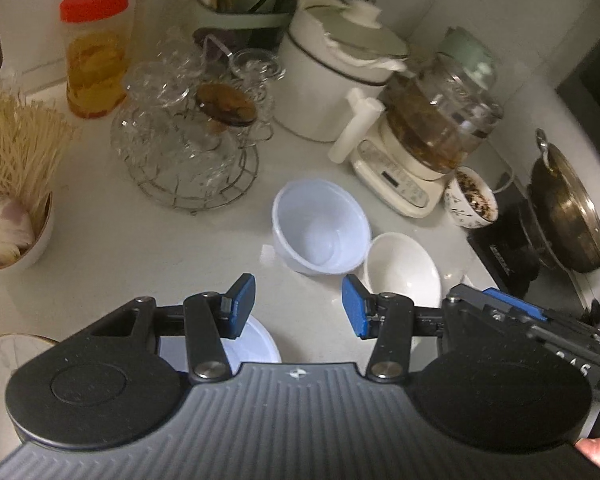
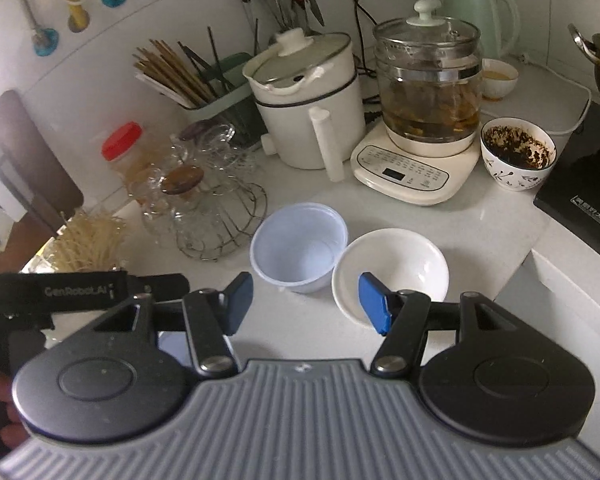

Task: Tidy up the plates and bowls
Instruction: 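Move both grippers to the rim of the second light blue plastic bowl, then close the left gripper on the bowl rim while the right gripper grips the opposite rim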

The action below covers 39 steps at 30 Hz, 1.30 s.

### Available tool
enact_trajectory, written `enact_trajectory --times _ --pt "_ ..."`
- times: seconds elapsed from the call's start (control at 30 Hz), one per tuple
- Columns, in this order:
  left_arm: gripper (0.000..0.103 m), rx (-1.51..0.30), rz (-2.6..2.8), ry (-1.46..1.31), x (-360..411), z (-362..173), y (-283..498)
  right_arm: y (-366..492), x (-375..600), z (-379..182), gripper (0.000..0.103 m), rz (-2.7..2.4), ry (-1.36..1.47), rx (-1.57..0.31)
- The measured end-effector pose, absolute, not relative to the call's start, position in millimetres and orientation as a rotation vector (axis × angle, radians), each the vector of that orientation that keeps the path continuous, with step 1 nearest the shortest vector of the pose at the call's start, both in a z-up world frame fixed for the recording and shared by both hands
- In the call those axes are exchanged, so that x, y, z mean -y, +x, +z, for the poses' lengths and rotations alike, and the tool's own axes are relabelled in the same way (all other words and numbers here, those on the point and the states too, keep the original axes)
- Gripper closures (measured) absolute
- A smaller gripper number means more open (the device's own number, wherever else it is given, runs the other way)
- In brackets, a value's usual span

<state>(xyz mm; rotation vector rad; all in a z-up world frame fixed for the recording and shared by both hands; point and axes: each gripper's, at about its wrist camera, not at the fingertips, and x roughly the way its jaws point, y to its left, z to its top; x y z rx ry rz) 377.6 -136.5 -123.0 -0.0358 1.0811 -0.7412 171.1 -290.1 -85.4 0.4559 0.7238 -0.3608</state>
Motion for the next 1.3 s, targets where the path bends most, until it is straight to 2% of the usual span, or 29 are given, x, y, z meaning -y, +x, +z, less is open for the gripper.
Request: enact_trajectory --times 0.5,0.8,1.03,1.1,1.3 --pt "0.049 -1.172 -0.568 -0.097 186 -164 432 250 364 -126 0.042 -0.23 0.462 -0.817" --pt "0.049 -1.243 -0.571 -0.117 222 -189 458 286 398 -165 0.055 -0.184 0.476 -0.911" --pt "0.051 -1.277 -0.554 -0.085 240 -203 465 301 403 -188 0.069 -0.152 0.496 -0.972" --pt "0.054 -1.283 -0.546 -0.08 241 -208 468 306 403 -192 0.069 -0.146 0.496 -0.979" --pt "0.074 -1.3 -0.523 -0.09 242 -220 475 312 405 -200 0.075 -0.141 0.494 -1.003"
